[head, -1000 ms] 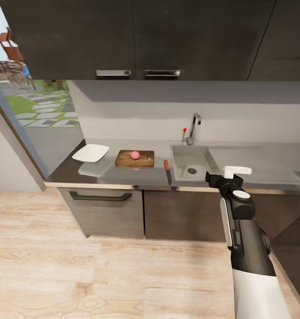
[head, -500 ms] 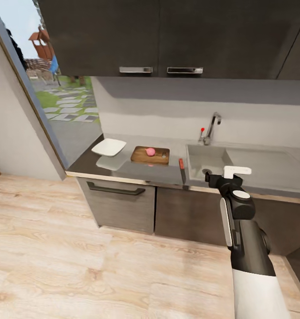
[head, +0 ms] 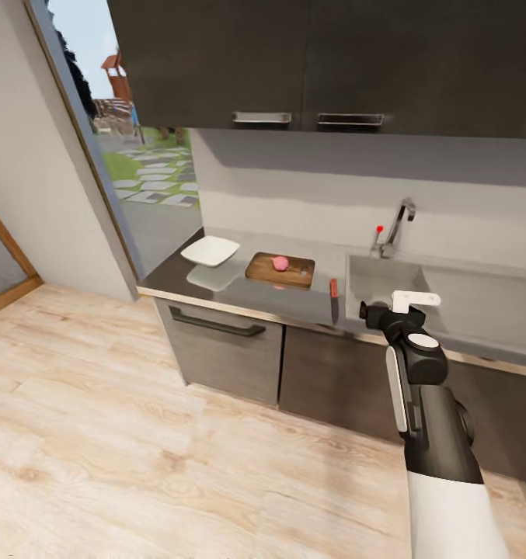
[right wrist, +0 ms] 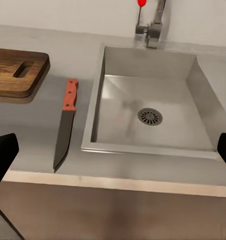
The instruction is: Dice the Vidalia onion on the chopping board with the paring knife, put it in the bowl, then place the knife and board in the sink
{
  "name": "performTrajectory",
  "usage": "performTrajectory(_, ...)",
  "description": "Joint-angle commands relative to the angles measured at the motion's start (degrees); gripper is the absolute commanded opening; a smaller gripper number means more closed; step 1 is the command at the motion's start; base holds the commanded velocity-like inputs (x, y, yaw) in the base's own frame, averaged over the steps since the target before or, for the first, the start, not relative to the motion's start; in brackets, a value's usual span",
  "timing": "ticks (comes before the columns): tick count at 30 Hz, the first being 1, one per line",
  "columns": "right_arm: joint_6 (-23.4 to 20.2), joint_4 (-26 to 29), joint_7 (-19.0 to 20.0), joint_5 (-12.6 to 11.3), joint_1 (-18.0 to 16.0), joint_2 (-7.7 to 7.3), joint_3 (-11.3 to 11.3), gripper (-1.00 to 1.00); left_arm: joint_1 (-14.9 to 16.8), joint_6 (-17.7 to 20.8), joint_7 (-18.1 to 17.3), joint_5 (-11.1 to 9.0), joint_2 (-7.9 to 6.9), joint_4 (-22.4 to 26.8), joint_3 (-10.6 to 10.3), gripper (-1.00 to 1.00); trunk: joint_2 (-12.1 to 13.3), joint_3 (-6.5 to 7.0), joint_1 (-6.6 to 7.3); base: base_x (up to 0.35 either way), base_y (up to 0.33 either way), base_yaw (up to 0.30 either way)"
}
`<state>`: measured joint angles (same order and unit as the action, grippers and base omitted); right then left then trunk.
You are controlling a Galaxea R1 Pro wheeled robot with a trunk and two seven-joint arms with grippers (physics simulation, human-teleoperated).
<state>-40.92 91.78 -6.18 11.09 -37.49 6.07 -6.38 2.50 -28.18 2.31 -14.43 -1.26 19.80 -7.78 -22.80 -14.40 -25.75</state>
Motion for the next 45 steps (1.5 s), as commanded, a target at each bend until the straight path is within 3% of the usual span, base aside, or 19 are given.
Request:
performTrajectory(1, -0.30, 0.06, 0.03, 0.25, -0.04, 0.02, -0.03, 1.00, 0.04, -0.21, 0.24, -0.43, -0.06, 0.00, -0.49, 1.00, -0.11, -0.15, -0.03, 0.000, -0.282, 0.250)
performTrajectory(19, -0.38, 0.06, 0.07, 0.32, 0.00, -0.05, -0.03, 1.00, 0.04, -0.21, 0.24, -0.49, -0.06, -0.03, -0.49, 1.00, -0.11, -0.87, -0.03, 0.000, -0.309, 0.239)
performTrajectory(45, -0.56, 0.06, 0.03, 0.34, 0.09, -0.01, -0.03, 1.00, 0.04, -0.16, 0.24, -0.50, -0.14, -0.03, -0.49, 1.00, -0.11, -0.90, -0.03, 0.050, -0.118, 0.007)
